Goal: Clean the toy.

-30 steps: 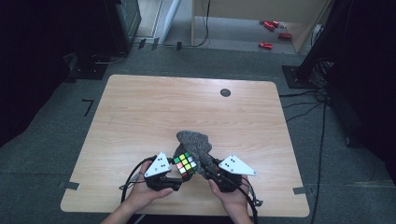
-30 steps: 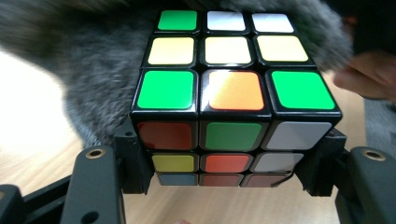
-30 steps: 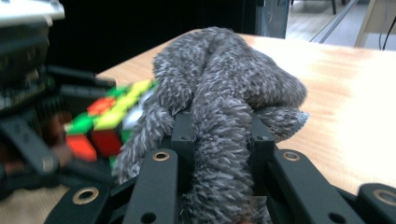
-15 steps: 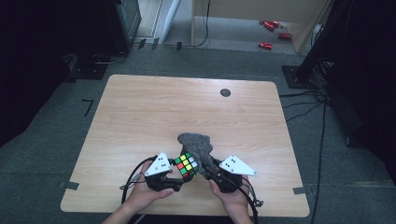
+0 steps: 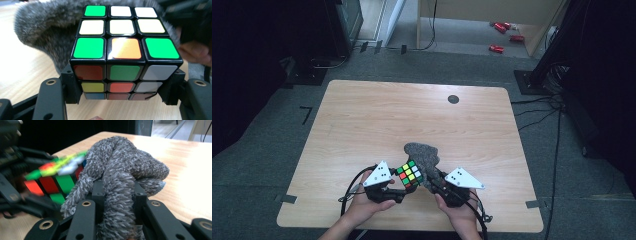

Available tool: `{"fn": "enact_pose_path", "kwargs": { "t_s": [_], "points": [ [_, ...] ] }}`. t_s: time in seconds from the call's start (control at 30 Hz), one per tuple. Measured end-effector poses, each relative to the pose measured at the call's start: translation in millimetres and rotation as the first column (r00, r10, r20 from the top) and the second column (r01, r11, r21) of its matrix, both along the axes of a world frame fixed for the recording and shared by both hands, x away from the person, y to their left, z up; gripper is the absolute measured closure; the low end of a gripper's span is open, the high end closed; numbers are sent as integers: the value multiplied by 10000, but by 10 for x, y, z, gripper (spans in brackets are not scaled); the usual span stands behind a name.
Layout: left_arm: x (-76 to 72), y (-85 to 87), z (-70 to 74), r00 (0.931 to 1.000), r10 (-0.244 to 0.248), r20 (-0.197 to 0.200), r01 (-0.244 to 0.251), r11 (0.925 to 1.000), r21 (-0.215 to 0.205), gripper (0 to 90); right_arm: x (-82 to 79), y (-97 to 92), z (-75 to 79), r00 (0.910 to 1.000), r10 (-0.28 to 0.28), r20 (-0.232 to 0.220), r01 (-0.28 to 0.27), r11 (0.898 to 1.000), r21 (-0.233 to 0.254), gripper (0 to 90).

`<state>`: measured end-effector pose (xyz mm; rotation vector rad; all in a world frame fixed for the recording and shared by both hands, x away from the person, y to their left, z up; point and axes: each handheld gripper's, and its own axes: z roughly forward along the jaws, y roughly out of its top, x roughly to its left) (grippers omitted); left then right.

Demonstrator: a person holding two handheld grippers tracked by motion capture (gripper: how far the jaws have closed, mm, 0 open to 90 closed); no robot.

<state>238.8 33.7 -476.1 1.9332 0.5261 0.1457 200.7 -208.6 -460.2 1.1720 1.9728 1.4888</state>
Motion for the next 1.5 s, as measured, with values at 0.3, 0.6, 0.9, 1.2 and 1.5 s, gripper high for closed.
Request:
{"fn": "enact_pose_path", "kwargs": {
  "t_s": [0.3,0.6,0.9,1.2,1.5],
  "points": [
    [-99,-105,44,9992,-289,266,283,9994,215,352,31,-55,-11,10000,-49,-19,49,9998,216,724],
    [-27,-1,69,9999,101,77,-99,9997,-234,352,-15,-14,17,10000,-58,-11,58,10000,-8,724],
    [-124,-122,55,9983,-560,176,559,9984,101,352,46,-44,-4,9999,-119,-43,120,9998,170,723],
    [9,29,63,9992,169,-355,-191,9979,-620,352,11,-18,7,9999,-45,-113,45,10000,29,723],
    [-96,-123,9,9993,-305,-210,305,9995,13,352,25,-42,86,9999,-104,33,102,9989,461,720]
  ]
}}
